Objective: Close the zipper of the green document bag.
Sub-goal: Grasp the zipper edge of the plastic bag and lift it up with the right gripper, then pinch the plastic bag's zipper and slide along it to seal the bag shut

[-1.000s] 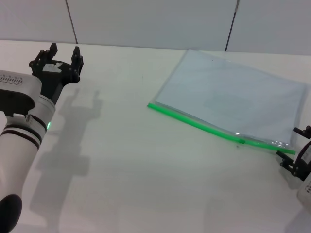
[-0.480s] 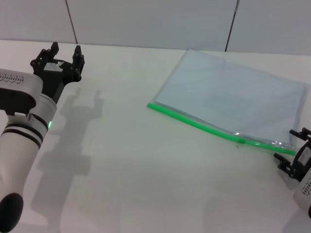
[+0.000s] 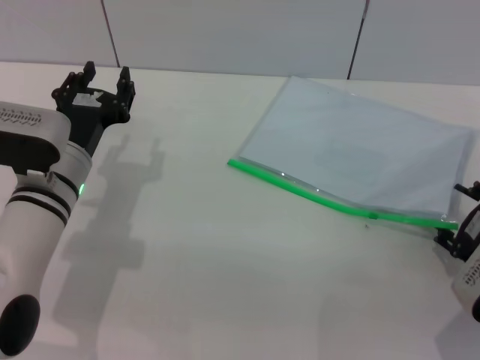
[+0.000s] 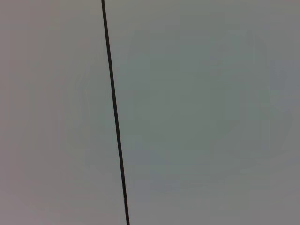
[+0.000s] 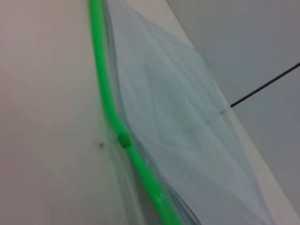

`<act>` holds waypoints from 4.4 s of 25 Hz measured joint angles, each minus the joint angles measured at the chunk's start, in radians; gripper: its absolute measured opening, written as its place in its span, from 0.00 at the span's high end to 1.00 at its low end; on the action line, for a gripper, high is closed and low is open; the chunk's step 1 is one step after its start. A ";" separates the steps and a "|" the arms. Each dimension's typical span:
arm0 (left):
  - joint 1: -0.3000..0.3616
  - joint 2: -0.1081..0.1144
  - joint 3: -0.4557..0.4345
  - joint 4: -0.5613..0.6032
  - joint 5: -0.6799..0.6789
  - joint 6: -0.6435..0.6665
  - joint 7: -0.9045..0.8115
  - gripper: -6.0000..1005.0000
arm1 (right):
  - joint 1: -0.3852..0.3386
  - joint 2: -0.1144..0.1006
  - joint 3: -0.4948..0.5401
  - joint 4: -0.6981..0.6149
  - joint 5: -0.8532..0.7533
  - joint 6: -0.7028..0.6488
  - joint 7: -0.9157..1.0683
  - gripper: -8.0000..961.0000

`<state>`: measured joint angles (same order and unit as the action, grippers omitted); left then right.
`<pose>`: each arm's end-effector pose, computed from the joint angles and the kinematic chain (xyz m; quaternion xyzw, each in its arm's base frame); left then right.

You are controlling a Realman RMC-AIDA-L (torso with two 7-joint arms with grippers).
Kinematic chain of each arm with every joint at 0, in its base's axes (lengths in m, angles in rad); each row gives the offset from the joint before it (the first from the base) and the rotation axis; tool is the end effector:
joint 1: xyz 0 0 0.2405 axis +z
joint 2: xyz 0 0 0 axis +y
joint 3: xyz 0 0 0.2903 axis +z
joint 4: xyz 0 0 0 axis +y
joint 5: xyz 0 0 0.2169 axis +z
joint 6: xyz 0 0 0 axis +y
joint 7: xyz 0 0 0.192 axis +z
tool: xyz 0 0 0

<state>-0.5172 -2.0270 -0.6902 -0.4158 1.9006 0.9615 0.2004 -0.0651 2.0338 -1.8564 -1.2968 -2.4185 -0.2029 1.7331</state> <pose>-0.3143 0.4418 -0.0485 -0.6944 -0.2277 -0.2584 0.6318 0.3464 0.3375 -0.0688 -0.8731 -0.0151 -0.1512 0.4632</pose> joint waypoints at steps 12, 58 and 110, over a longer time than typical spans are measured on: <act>-0.014 -0.001 0.004 -0.002 0.000 -0.003 -0.002 0.45 | 0.058 0.001 -0.018 0.031 0.000 0.049 0.000 0.29; -0.018 0.175 0.081 -0.426 0.460 -0.245 0.007 0.47 | 0.008 -0.008 -0.038 -0.233 0.045 0.001 0.132 0.90; -0.042 0.087 -0.197 -0.729 0.609 -0.949 0.623 0.53 | 0.059 -0.011 -0.079 -0.220 0.080 -0.004 0.157 0.94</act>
<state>-0.5595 -1.9398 -0.8869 -1.1452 2.5101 0.0129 0.8230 -0.0062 2.0232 -1.9356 -1.5169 -2.3387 -0.2071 1.8904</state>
